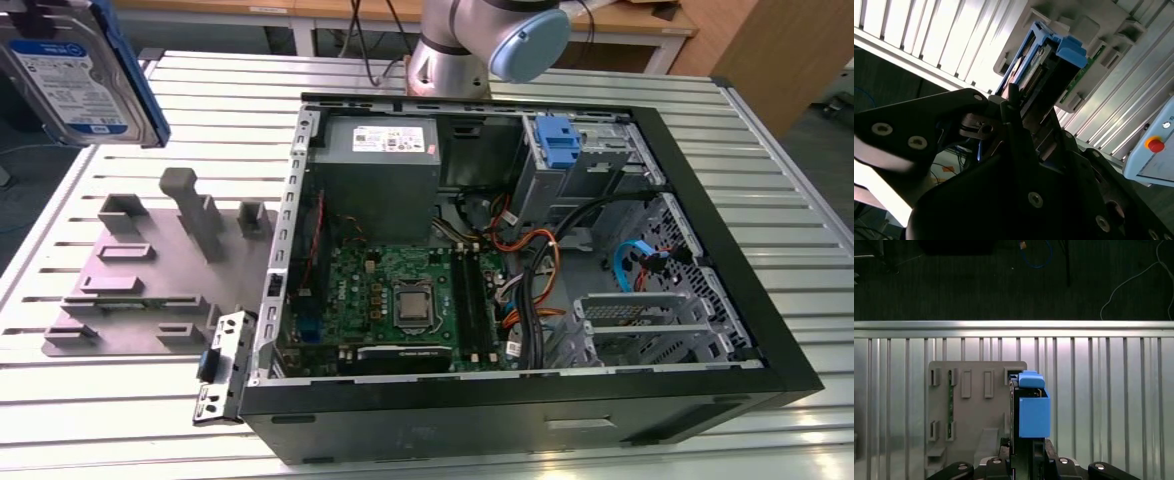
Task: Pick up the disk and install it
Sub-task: 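Pick up the disk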
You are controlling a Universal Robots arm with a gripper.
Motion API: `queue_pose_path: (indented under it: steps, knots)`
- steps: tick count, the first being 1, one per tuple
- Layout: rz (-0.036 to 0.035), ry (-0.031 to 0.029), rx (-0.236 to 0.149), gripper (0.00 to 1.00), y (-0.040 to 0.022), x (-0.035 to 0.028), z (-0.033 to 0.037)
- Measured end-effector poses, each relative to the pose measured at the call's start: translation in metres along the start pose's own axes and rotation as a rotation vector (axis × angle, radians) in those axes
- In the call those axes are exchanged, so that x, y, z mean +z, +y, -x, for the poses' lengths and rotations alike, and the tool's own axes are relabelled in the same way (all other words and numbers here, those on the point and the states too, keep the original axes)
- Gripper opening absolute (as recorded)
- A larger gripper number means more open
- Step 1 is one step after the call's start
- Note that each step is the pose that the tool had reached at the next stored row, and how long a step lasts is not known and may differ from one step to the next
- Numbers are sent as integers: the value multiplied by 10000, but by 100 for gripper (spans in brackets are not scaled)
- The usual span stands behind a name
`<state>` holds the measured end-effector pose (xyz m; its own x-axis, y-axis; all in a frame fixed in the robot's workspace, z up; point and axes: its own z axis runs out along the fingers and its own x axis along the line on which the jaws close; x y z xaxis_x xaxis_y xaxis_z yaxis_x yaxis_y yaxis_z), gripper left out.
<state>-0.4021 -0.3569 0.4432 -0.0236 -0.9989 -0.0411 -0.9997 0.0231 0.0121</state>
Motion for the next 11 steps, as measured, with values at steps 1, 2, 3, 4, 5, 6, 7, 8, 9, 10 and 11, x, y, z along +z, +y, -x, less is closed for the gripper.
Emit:
queue_pose_path:
  steps: [1, 2, 3, 4, 5, 6, 7, 8, 9, 10, 11]
  knots:
    - [0, 0, 0, 35, 0, -9, 0]
    - [0, 1, 0, 35, 0, -12, 0]
    - [-1, 0, 0, 35, 0, -12, 1]
    - [1, 0, 0, 35, 0, -14, 1]
    - [0, 0, 0, 35, 0, -15, 1]
    - [1, 0, 0, 35, 0, -15, 1]
    - [1, 0, 0, 35, 0, -16, 1]
    - [1, 1, 0, 35, 0, -18, 1]
    - [4, 2, 0, 35, 0, -26, 1]
    - [2, 2, 0, 35, 0, -35, 2]
    - [1, 1, 0, 35, 0, -43, 2]
